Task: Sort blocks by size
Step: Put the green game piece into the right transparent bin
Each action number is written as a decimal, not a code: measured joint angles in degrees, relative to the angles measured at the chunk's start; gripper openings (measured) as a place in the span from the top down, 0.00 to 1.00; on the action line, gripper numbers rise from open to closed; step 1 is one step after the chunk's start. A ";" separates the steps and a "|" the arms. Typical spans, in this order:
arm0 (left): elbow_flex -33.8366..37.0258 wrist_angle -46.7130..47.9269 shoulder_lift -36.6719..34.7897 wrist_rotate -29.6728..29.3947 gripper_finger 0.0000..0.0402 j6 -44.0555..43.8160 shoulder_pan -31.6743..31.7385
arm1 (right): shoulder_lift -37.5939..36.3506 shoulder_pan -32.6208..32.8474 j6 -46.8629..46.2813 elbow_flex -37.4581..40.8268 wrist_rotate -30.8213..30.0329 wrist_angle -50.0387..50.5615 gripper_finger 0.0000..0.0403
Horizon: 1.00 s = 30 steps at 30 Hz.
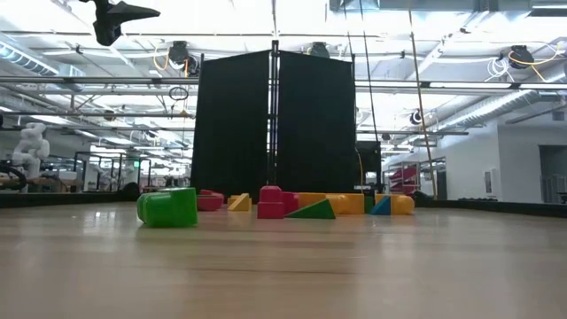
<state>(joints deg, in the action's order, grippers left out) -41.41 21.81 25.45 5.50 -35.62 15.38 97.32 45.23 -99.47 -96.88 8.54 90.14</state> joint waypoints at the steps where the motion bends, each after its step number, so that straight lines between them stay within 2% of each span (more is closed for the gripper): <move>1: 0.00 -0.01 -0.02 0.00 0.36 0.00 0.00 | 0.07 1.82 -3.29 0.18 1.23 0.04 0.63; 6: 0.00 -0.02 0.02 -1.17 0.36 0.03 0.02 | 0.10 10.62 -19.25 0.62 9.36 0.01 0.63; 10: 0.00 -0.31 0.02 -1.92 0.36 0.04 0.02 | 0.17 15.80 -31.20 0.65 10.68 -0.06 0.63; 19: 0.00 -0.29 0.03 -2.14 0.36 0.04 0.02 | 2.44 16.37 -29.73 0.65 11.07 -0.22 0.63; 23: 0.00 -0.25 0.02 -2.15 0.36 0.44 0.02 | 3.25 16.38 -25.61 0.65 11.10 -0.54 0.63; 25: 0.00 -0.26 0.02 -2.16 0.36 0.46 0.00 | 3.63 16.35 -24.77 0.65 11.08 -0.53 0.53; 28: 0.00 -0.25 0.02 -2.16 0.36 0.52 0.00 | 3.60 16.35 -24.60 0.65 11.13 -0.42 0.31; 30: 0.00 -0.25 0.03 -2.21 0.36 0.55 0.00 | 3.60 16.35 -24.53 0.63 11.34 -0.43 0.20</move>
<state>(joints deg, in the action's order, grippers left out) -41.41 21.56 25.48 3.29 -35.07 15.38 100.92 61.58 -124.00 -96.25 19.88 89.71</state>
